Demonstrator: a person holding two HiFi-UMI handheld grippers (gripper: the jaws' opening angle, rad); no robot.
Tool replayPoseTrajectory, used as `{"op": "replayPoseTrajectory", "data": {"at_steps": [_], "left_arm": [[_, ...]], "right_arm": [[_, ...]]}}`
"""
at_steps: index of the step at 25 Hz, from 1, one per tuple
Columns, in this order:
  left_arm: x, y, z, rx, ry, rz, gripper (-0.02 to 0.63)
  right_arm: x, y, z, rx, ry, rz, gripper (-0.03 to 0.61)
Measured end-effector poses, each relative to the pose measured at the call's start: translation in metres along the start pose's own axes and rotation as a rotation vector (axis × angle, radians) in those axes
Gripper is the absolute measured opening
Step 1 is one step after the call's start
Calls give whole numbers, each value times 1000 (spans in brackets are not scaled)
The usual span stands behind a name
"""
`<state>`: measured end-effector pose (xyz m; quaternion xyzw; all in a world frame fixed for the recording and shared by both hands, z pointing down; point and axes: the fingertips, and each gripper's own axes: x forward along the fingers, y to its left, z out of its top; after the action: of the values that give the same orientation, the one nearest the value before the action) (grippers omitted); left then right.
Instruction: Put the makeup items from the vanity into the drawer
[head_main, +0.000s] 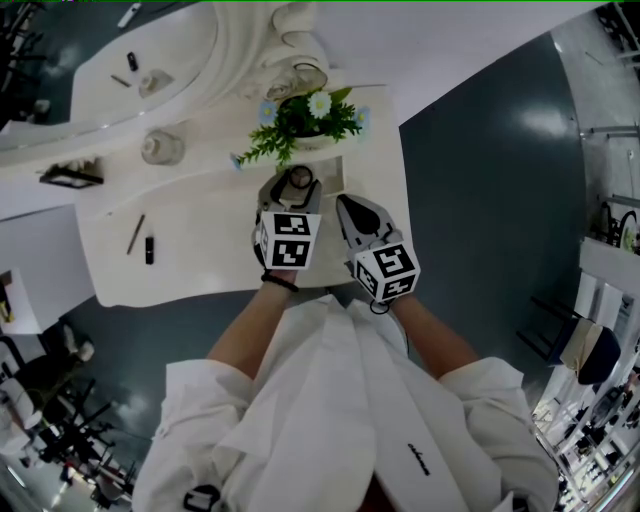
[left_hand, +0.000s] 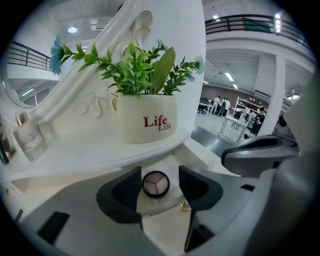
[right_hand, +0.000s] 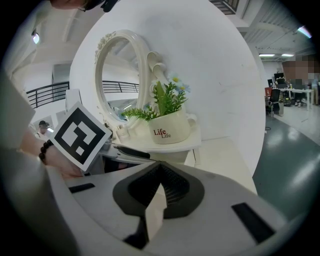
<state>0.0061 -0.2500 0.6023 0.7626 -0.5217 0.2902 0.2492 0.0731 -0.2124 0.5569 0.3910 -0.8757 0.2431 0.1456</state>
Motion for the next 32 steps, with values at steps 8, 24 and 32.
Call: {"op": "replayPoseTrajectory", "data": {"at_steps": [8,24,32], "left_arm": [[-23,5,16,12,-146,-6,184],[-147,47,57,32,-410,61,28],[-200,68,75,15,-541,82,28]], "right_arm": [[-7,1,5,-1,-16,-3,15],[-45,9,53,-6,-121,-31,15],[-64,24,93,-48,-207,-38,16]]}}
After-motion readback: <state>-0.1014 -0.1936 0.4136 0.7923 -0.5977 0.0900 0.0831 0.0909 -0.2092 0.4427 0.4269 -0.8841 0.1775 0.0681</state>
